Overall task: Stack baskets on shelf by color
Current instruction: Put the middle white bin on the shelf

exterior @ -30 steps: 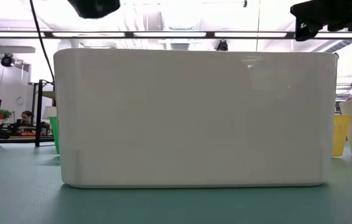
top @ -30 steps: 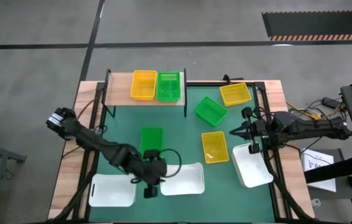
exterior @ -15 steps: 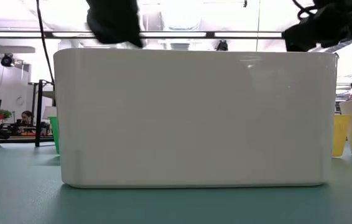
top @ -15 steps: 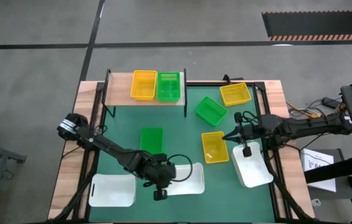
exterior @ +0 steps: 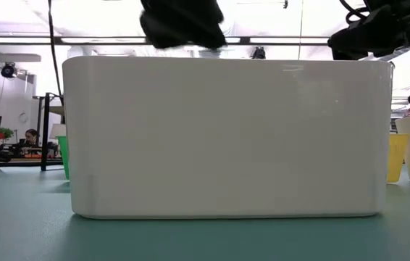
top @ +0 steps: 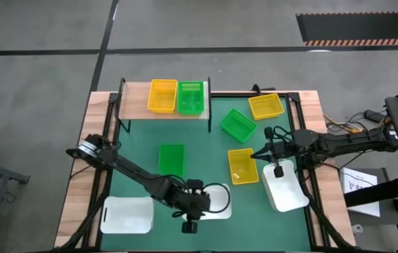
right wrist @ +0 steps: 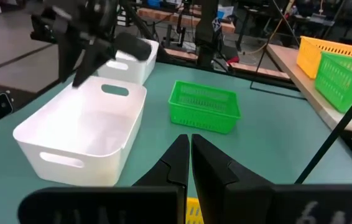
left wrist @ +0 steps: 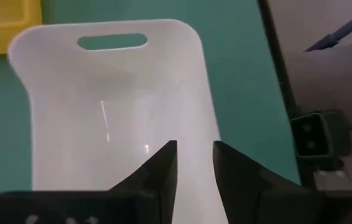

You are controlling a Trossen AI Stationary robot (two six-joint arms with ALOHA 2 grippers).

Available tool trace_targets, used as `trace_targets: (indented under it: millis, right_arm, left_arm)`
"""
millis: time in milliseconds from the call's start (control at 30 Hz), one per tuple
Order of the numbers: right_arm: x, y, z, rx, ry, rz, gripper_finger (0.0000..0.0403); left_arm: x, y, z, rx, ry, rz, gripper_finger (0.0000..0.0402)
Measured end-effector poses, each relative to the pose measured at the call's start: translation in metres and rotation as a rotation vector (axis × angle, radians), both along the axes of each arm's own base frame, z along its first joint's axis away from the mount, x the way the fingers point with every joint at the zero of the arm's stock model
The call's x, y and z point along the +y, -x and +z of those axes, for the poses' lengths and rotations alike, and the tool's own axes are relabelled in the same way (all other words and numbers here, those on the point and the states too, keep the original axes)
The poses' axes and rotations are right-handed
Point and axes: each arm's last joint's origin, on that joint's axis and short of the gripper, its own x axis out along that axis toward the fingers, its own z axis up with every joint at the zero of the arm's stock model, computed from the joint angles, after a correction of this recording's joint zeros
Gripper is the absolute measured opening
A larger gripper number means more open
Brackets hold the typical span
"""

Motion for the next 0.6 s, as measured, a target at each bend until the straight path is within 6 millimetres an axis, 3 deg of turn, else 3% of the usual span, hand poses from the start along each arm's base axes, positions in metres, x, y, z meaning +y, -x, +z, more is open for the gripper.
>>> trace_targets:
  millis: [133, 367, 600]
  right_arm:
    - [0.0, 0.0, 0.0, 0.005, -0.006, 0.0, 0.0011]
    - [0.0, 0.0, -0.001, 0.01, -0.006, 0.0, 0.0011]
    - [0.0, 0.0, -0.001, 0.009, -0.006, 0.0, 0.0011]
  left_arm:
    - [-0.005, -0.007, -0.015, 0.006, 0.01, -0.011, 0.0112]
    - [-0.006, -0.007, -0.015, 0.01, 0.05, -0.037, 0.0151]
    - [-0.005, -0.006, -0.033, -0.052, 0.109, -0.017, 0.0144]
